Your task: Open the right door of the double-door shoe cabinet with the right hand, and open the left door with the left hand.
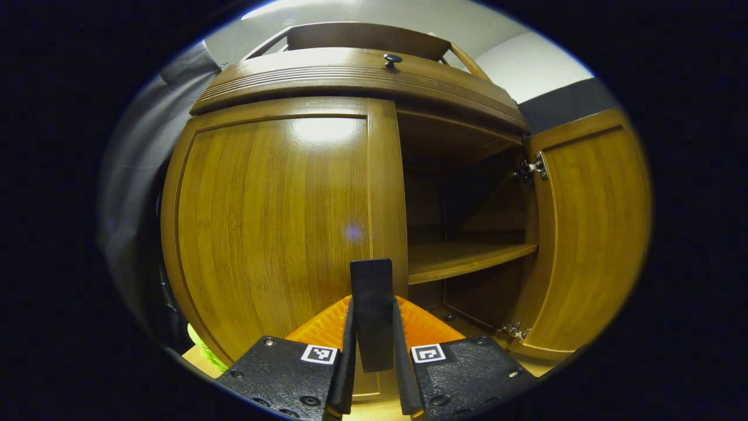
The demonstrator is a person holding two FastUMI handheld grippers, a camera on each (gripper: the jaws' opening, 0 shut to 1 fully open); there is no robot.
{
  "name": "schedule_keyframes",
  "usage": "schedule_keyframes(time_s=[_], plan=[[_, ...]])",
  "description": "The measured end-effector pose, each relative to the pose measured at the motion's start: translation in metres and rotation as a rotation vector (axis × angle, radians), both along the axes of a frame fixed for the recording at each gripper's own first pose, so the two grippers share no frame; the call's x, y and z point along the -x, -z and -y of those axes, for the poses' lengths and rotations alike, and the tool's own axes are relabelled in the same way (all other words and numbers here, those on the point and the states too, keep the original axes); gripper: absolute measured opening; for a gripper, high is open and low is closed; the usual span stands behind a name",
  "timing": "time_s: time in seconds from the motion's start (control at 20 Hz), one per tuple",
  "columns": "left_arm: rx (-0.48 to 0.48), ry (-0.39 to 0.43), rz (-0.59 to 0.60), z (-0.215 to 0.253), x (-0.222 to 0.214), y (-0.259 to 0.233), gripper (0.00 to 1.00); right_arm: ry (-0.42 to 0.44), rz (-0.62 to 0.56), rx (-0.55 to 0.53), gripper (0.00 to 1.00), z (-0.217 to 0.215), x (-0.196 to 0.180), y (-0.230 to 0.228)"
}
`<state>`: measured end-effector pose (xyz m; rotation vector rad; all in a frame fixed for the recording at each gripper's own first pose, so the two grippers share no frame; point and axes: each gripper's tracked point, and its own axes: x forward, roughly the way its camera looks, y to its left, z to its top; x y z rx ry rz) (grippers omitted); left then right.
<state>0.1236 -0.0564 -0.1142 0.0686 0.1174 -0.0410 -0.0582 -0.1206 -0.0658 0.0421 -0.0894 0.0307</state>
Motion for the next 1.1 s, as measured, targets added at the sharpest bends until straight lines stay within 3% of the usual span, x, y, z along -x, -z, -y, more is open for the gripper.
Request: schedule_keyframes(time_s=[0.05, 0.35, 0.65, 0.75, 1.1], plan=[[0.011, 0.006, 0.008, -0.001, 0.003, -0.002, 0.32, -0.019, -0.010, 0.012, 0.96, -0.015, 0.005, 0.008], [0.068, 0.084, 0.006, 0.001, 0.028, -0.004, 0.32, 0.011, -0.083, 0.125, 1.00, -0.050, 0.018, 0.058], [0.081, 0.145, -0.051, -0.002, 0.071, -0.012, 0.32, -0.059, -0.073, 0.049, 1.00, -0.074, 0.043, 0.043], [0.065, 0.148, -0.071, -0.005, 0.087, -0.013, 0.32, -0.080, -0.062, 0.059, 0.96, -0.081, 0.050, 0.037], [-0.034, 0.106, -0.092, -0.024, 0.135, -0.023, 0.31, -0.119, 0.024, 0.040, 0.99, -0.081, 0.087, 0.002]])
